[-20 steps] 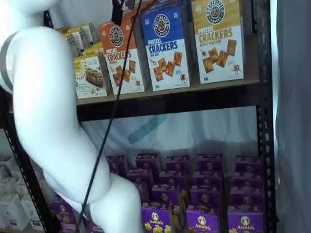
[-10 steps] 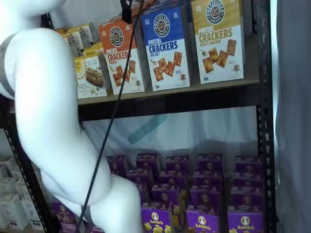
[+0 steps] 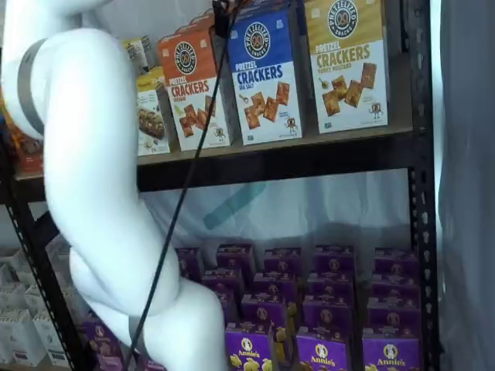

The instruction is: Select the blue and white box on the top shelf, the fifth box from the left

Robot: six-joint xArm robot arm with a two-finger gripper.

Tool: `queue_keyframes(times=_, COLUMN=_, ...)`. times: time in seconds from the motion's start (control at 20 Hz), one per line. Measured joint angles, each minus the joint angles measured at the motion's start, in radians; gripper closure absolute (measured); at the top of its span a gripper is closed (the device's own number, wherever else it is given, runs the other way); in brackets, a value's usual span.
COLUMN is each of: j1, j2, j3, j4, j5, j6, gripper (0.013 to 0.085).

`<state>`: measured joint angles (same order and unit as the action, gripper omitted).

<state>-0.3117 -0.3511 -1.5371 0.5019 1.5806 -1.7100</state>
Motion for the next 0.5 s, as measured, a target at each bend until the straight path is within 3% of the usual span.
queue_keyframes(times=0.2, j1=-0.009, j2=0.059, j3=-0.057, j4=-0.031, j5=0.041, j6=-0.021, gripper=0.013)
queue_keyframes(times=0.5, j1=-0.015, j2=0.087, j3=-0.071, j4=-0.036, j5=0.031, j6=-0.034, gripper=0.013)
